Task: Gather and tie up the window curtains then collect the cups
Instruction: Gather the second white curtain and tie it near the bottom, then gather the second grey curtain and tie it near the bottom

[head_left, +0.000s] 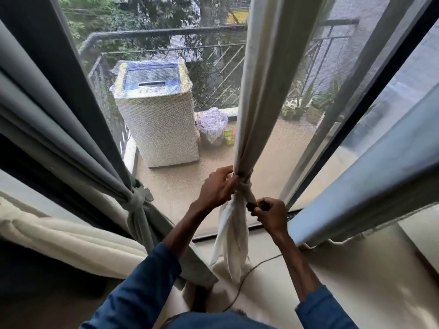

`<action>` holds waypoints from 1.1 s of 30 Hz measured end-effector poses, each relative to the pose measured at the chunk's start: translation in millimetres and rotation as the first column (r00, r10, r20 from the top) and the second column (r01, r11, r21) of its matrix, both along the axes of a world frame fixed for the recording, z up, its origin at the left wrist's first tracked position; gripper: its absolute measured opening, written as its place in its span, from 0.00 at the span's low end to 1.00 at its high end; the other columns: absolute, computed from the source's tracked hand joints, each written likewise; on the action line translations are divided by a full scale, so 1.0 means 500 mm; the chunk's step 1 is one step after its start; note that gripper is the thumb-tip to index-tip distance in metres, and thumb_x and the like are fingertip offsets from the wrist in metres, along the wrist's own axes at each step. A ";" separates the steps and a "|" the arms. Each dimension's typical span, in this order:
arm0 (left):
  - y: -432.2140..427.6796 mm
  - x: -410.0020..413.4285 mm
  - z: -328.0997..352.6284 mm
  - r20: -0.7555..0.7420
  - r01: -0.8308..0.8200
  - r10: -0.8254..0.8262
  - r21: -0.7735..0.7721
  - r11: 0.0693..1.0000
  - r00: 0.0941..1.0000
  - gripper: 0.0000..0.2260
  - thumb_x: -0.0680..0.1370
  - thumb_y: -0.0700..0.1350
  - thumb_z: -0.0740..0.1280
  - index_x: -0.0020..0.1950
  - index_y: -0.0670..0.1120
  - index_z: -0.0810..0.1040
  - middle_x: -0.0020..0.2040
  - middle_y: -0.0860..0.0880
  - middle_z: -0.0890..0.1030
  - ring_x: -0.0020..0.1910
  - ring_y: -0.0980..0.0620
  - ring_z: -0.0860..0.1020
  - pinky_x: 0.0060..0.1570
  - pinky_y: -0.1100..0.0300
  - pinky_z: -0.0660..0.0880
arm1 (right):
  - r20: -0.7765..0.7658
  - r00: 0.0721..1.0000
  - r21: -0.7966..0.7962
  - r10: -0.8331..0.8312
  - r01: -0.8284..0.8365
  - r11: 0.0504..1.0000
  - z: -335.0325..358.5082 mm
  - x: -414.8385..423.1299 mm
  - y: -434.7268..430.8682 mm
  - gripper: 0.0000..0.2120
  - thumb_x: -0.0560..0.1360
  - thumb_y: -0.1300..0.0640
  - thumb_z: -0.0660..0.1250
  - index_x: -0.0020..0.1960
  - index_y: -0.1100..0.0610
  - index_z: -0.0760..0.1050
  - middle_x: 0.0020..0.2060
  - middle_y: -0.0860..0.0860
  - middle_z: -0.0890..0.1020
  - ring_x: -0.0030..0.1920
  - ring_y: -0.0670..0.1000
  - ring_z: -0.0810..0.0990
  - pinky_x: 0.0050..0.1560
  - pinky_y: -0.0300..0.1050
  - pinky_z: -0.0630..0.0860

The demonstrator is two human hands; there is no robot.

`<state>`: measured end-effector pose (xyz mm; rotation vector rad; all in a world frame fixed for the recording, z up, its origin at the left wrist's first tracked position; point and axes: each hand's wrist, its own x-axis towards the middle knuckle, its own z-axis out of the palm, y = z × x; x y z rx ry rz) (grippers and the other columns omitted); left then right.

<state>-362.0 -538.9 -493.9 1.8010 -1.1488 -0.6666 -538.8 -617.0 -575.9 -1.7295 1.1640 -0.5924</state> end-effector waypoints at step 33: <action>-0.118 -0.307 -0.136 -0.377 0.556 -0.462 0.192 0.809 0.803 0.11 0.83 0.44 0.61 0.54 0.37 0.78 0.47 0.43 0.84 0.33 0.45 0.82 0.34 0.52 0.82 | 0.250 0.668 0.400 -0.701 0.588 0.703 0.018 -0.259 0.027 0.05 0.81 0.57 0.67 0.50 0.58 0.80 0.40 0.56 0.87 0.35 0.53 0.84 0.39 0.53 0.79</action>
